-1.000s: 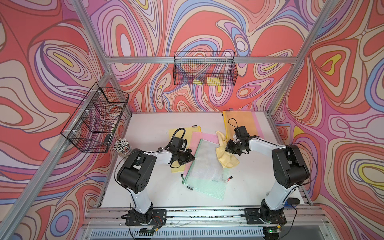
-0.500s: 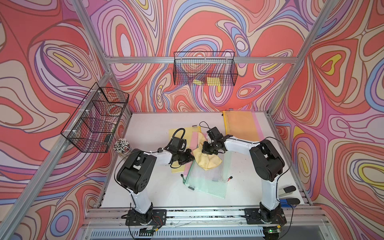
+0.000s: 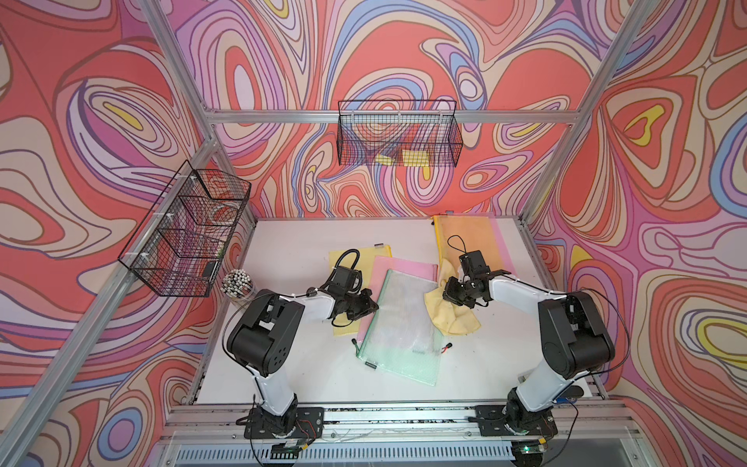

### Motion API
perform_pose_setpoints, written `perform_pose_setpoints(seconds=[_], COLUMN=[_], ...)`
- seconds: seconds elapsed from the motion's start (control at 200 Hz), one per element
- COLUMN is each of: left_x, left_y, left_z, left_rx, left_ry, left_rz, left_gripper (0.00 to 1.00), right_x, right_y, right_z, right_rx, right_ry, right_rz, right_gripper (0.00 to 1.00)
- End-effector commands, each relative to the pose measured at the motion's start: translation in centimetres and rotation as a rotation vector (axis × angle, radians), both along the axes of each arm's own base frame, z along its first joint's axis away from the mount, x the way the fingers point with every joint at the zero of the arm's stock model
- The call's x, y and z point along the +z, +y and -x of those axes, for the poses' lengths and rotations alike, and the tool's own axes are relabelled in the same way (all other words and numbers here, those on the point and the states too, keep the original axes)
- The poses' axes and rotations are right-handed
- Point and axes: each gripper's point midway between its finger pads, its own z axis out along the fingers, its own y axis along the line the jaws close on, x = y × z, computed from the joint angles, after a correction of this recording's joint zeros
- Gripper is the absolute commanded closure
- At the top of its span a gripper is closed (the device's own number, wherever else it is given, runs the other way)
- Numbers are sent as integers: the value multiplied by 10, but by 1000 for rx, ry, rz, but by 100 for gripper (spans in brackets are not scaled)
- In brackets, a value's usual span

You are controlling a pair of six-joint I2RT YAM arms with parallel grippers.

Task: Wipe the document bag
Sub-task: Wipe the dirt from the document bag.

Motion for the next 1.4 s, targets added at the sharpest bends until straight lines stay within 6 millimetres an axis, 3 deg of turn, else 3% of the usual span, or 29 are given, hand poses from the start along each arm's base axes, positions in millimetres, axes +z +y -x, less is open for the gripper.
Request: perform_pose_setpoints(seconds=[0.0,0.1,0.125,0.24,0.3,0.376,0.506,0.686,0.821,0.866,0.936,1.047,1.082,1.262,1.337,1.392], left_x=[14,15,15,15,15,14,14,14,10,9,7,7,7,9,11,12], left_y=[6,16,18,22,23,27,34,39,40,41,41,39,39,40,40,40], left_z=[-11,-14,-15,-16,-16,-15,-13,-11,-10,-10,-10,-11,-12,-16,-18,-19], left_rx=[80,159,175,221,230,249,277,291,298,306,309,315,316,340,344,349], left_ry=[-49,-49,-50,-47,-44,-43,-49,-52,-47,-45,-41,-37,-40,-51,-54,-56], left_rz=[8,-7,-8,-8,-8,-15,-37,-54,-54,-57,-55,-41,-40,-36,-34,-33], left_gripper=[100,100,100,100,100,100,100,100,100,100,100,100,100,100,100,100], right_x=[13,26,16,12,6,-4,-21,-37,-31,-33,-16,-3,5,-4,-12,-19], right_y=[41,96,110,170,187,194,178,106,52,42,44,78,95,194,215,218], right_z=[1,-1,1,5,5,6,12,20,23,25,20,18,18,36,42,45], right_rx=[80,186,211,302,325,330,314,199,106,93,96,146,180,339,357,350], right_ry=[-29,-62,-42,-41,-33,-14,18,70,71,82,46,23,3,24,42,58], right_rz=[-9,10,3,-95,-114,-136,-74,-8,15,26,15,-33,-29,-107,-152,-166], right_gripper=[100,100,100,100,100,100,100,100,100,100,100,100,100,100,100,100])
